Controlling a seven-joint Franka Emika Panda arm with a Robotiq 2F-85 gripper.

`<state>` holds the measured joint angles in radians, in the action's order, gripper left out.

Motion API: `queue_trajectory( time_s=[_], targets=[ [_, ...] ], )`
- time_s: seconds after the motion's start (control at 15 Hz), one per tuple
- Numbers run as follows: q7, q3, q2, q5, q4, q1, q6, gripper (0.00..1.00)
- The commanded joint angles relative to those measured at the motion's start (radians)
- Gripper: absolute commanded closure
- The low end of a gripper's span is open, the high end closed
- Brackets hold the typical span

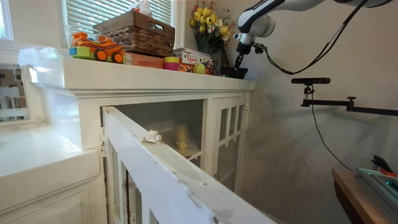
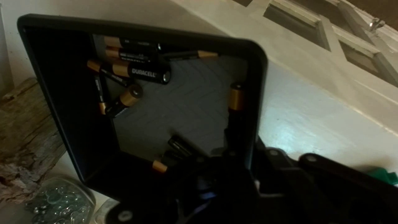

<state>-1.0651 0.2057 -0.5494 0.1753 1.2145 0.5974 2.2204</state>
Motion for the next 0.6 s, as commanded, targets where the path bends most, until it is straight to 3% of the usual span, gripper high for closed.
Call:
queue_trajectory(
  time_s=[0.0,0.47,0.53],
  targets=[
    [-0.001,-0.003,-0.017,0.002,-0.041,0.002,-0.020,0.97],
    [0.007,-0.003,-0.028,0.003,-0.051,0.001,-0.024,0.97],
    [0.009,-0.002,-0.029,0.003,-0.053,0.000,-0.026,0.75]
  ],
)
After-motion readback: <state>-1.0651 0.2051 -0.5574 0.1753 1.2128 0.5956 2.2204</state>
